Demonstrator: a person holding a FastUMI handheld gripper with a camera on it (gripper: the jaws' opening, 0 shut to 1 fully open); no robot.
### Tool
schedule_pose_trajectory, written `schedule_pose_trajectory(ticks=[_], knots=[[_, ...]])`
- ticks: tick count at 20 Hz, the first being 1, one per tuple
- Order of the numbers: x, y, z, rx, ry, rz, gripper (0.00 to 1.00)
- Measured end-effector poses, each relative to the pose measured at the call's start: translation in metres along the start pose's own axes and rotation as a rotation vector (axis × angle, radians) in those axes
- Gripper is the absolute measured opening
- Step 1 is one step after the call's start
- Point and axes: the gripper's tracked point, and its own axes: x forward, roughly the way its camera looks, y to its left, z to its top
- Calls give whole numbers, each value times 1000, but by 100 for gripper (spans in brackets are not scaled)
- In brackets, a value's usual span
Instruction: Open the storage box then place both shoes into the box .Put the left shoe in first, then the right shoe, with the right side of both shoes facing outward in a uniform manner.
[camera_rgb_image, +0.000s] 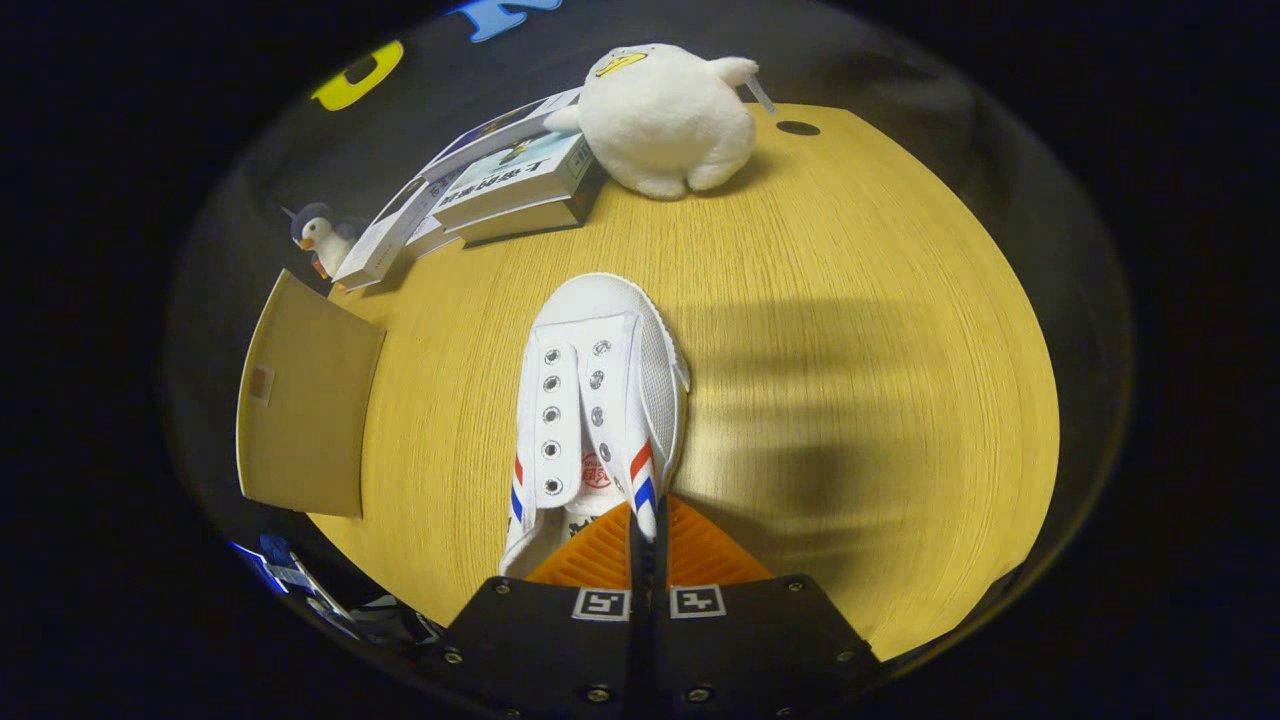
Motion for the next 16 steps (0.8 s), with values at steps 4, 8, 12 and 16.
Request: schedule_pose_trajectory(ticks=[4, 8, 12, 16], knots=[[-19, 11, 0, 67, 12, 41, 0], [-42, 27, 5, 85, 18, 62, 0], [-71, 44, 15, 66, 13, 39, 0], [-95, 72, 29, 32, 0, 54, 0]])
